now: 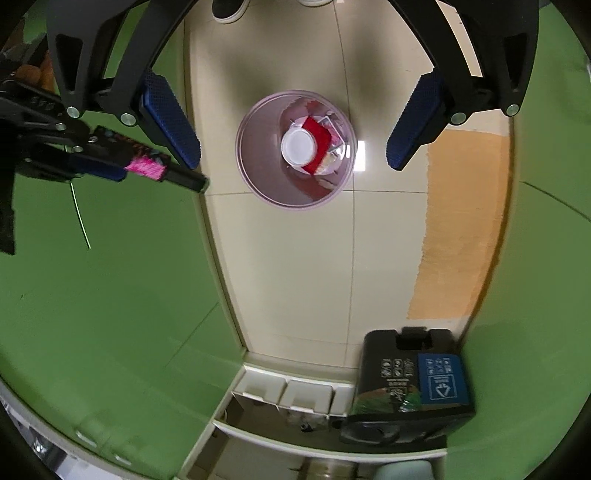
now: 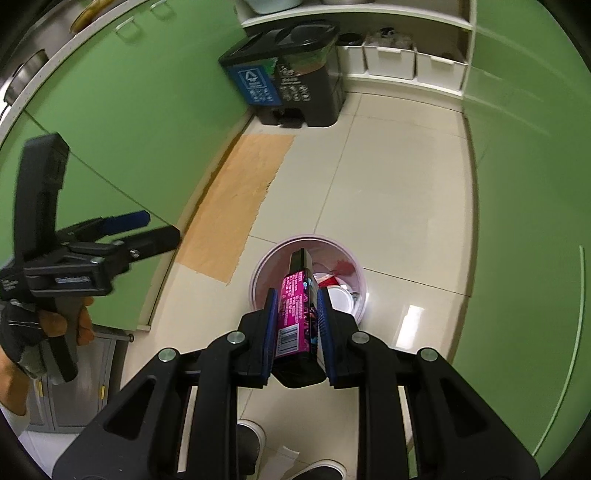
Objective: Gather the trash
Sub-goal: 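Carry the lid and pink pen over the pink bin and release both, then return both tools to the counter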
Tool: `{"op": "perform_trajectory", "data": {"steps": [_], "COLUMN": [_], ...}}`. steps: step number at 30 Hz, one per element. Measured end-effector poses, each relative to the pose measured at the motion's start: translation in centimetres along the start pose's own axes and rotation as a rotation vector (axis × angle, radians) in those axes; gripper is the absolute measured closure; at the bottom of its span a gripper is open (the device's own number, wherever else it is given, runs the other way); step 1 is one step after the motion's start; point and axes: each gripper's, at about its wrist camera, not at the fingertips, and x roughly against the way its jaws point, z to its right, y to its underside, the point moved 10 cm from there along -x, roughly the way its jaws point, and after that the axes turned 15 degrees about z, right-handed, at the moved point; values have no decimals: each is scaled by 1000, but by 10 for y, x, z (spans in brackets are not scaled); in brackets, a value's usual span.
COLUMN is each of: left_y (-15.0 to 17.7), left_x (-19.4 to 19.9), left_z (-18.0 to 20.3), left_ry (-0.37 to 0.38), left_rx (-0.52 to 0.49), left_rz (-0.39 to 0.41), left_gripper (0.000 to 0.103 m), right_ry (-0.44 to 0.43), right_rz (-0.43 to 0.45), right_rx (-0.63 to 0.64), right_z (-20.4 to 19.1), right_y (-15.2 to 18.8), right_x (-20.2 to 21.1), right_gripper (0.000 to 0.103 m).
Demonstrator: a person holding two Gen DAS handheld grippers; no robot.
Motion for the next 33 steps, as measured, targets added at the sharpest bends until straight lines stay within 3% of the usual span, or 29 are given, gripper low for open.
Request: {"op": "perform_trajectory", "data": {"steps": [8,9,10,11,12,16,22,27,33], "left_y": [-4,-4,-4,-2,-1,1,-7,-29,-77], "left_x": [16,16,16,15,15,17,43,96,198], "left_z": [-33,-36,-38,-39,-39,-34,-8,35,112], "left_ry": [-39,-42,-44,-46,-45,-41,-25,1,36], "left_rx": [24,23,23,24,27,17,-2,-25,-88], "left_rz": [45,48,50,51,52,50,35,24,6], "left_gripper": [6,6,6,6,6,6,6,6,6], "right_ry": [-14,-3,1,2,2,51,105,140,164], "right_rz": [-5,-9,-4,6,14,5,36,72,125], "right_rx": [73,78,77,73,69,59,25,-19,-100], "right_z": [-16,-14,-12,-10,-8,3,13,11,-7], "right_y": [0,2,3,3,3,6,-7,-33,-81], "right_x": [-38,-46,-50,-53,-54,-52,-1,87,245], "right_gripper": [80,66,30,13,4,3,3,3,3]}}
